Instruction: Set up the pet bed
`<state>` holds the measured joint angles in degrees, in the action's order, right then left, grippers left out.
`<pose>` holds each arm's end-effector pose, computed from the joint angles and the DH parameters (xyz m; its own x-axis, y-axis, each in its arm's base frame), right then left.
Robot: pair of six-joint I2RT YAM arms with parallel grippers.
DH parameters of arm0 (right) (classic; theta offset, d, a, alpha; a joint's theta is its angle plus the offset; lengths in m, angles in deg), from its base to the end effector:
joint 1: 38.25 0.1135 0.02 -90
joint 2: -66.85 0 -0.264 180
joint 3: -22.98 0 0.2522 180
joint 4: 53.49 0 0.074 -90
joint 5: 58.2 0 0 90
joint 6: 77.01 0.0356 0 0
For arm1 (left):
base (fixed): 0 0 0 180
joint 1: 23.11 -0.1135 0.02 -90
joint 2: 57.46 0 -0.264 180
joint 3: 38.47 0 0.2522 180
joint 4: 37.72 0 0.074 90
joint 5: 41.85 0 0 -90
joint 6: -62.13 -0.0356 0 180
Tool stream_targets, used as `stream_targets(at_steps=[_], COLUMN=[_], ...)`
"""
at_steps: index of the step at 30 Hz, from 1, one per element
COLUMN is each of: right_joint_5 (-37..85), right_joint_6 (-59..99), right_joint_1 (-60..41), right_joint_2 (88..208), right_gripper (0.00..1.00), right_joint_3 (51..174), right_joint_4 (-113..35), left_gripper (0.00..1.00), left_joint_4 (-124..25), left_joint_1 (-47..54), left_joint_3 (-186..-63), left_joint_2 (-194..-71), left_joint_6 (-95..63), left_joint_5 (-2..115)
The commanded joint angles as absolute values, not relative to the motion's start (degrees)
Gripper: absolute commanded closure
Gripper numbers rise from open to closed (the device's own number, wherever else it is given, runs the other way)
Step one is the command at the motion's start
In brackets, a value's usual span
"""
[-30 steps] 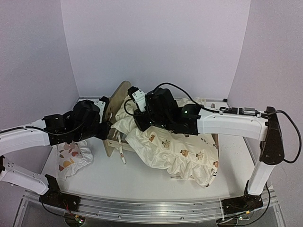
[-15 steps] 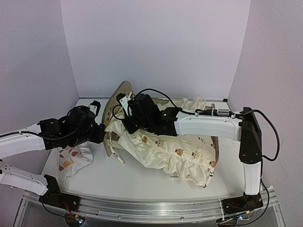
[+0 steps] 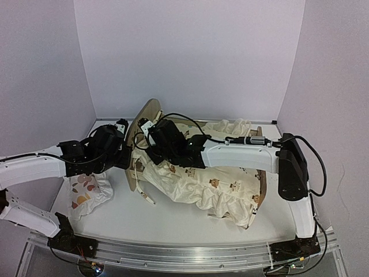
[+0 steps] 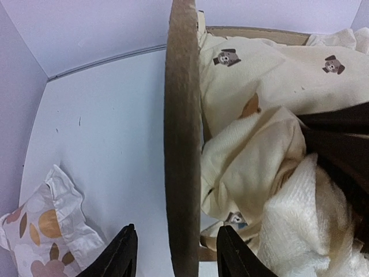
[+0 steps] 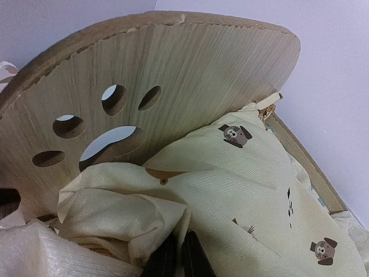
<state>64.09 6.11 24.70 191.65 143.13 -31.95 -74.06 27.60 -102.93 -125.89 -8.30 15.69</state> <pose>0.2513 0.4504 0.2639 -0.1352 -0.4874 -0.8626 -0.5551 0.7584 -0.3416 0.1756 -0.1844 0.2742 -0.5179 0.1867 -0.8348 0.2339 0.9696 0.0717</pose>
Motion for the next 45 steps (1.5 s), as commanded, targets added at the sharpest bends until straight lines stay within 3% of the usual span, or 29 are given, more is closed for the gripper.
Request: stream_targets(at_steps=[1,7,12,16,21,28,32,38,45], right_joint_5=[68.1,60.2,54.1,50.9,42.6,23.6,18.8,24.2,40.1], right_joint_6=[4.3,5.6,8.3,10.6,13.0,17.3,16.9,13.6,10.5], right_joint_1=[24.2,24.2,24.2,24.2,24.2,24.6,26.9,32.7,37.2], right_joint_2=[192.4,190.5,186.2,180.8,173.1,163.3,162.4,165.5,169.6], right_gripper=[0.85,0.49,0.38,0.36,0.35,0.37,0.40,0.45,0.54], right_joint_3=[144.3,143.4,142.5,139.9,134.0,121.0,115.4,109.1,97.7], right_joint_4=[-32.0,-30.2,-27.2,-25.5,-23.1,-22.3,-22.3,-26.8,-50.7], left_gripper=[0.54,0.58,0.68,0.75,0.99,1.00,1.00,1.00,1.00], left_joint_4=[-70.1,-65.9,-64.5,-63.9,-63.2,-64.6,-66.8,-70.2,-73.8], left_joint_1=[25.7,22.6,21.4,21.3,21.3,21.2,21.2,21.3,21.4], left_joint_3=[-106.6,-106.4,-107.0,-107.0,-107.3,-110.4,-113.9,-119.4,-125.1], left_joint_2=[-127.0,-127.3,-128.8,-129.3,-129.5,-130.7,-131.7,-133.3,-135.2], left_joint_6=[-11.4,-14.1,-15.3,-15.4,-15.9,-15.7,-14.5,-13.5,-12.9], left_joint_5=[17.0,23.9,27.3,28.0,28.6,29.0,29.4,29.8,30.0])
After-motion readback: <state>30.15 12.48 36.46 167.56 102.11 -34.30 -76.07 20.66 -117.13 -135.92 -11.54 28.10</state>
